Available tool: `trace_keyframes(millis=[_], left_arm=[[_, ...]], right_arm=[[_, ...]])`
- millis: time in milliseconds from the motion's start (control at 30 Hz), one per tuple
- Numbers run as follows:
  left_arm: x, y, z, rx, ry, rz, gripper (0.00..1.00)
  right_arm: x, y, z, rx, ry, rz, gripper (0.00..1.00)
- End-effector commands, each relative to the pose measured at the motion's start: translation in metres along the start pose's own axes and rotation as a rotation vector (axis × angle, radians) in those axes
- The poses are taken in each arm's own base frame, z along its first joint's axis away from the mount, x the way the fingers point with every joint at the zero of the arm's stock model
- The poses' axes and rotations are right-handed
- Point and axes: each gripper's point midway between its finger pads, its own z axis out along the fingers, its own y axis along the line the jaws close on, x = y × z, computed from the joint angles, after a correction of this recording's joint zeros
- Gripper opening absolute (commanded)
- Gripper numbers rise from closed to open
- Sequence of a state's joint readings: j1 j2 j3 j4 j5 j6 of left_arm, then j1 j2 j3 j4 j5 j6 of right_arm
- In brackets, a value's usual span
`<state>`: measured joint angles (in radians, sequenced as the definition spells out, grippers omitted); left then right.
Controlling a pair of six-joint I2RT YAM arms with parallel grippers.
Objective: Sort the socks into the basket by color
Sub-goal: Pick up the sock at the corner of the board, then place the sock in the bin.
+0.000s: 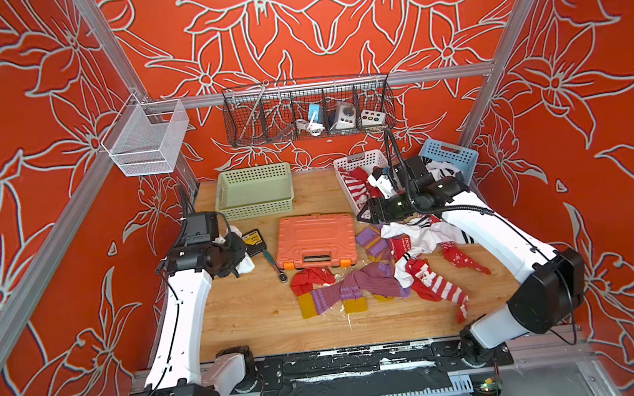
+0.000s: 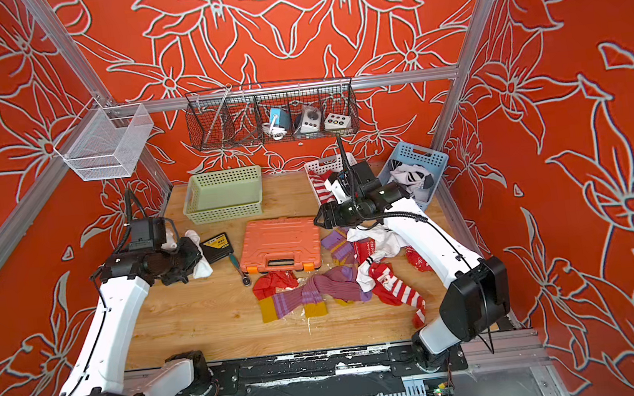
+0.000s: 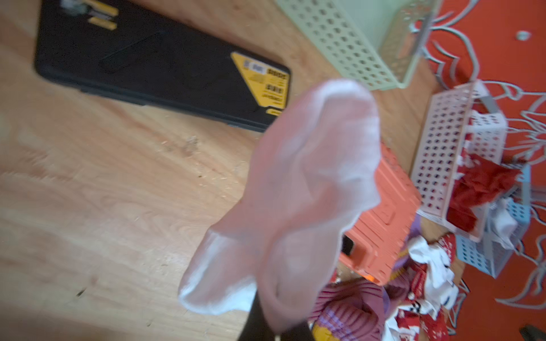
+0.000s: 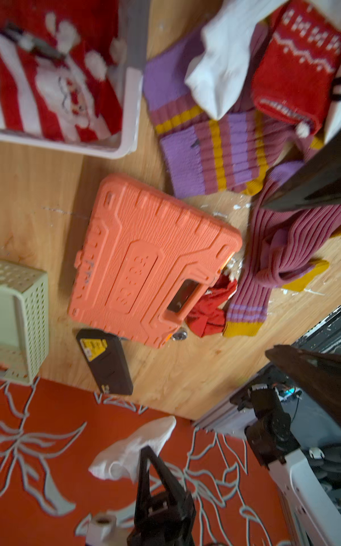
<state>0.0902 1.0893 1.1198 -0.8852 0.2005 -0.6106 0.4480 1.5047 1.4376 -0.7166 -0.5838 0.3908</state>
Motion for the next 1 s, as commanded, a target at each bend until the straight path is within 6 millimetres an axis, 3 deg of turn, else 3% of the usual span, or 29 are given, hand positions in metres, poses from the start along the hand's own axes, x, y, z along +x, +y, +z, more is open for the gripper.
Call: trace_keyframes(millis=[0,300,467,633,800,900,967], left_arm=[[-0.003,-0.050,-0.015,0.167,-0.028,0.076,0.00],[0.017,-0.163,-0.037,0.524,0.005,0.240,0.00],[0.043,-0.217,-0.048,0.681,0.066,0.343,0.00],[0.063,-0.249,-0.054,0.769,0.114,0.408,0.00],[0.072,-0.270,-0.061,0.829,0.130,0.451,0.00],[0.076,-0.280,-0.062,0.864,0.152,0.466,0.00],[0.078,-0.286,-0.065,0.886,0.161,0.476,0.00]], right_arm=[[-0.022,0.040,-0.005,-0.175,-0.042,-0.016,0.71],[-0.053,0.092,-0.010,-0.377,-0.087,-0.058,0.71],[-0.072,0.115,-0.009,-0.420,-0.102,-0.102,0.81],[-0.086,0.128,-0.009,-0.450,-0.127,-0.119,0.88],[-0.085,0.130,-0.002,-0.430,-0.109,-0.136,0.88],[-0.086,0.132,0.000,-0.439,-0.106,-0.136,0.82],[-0.086,0.131,0.002,-0.437,-0.101,-0.138,0.68]])
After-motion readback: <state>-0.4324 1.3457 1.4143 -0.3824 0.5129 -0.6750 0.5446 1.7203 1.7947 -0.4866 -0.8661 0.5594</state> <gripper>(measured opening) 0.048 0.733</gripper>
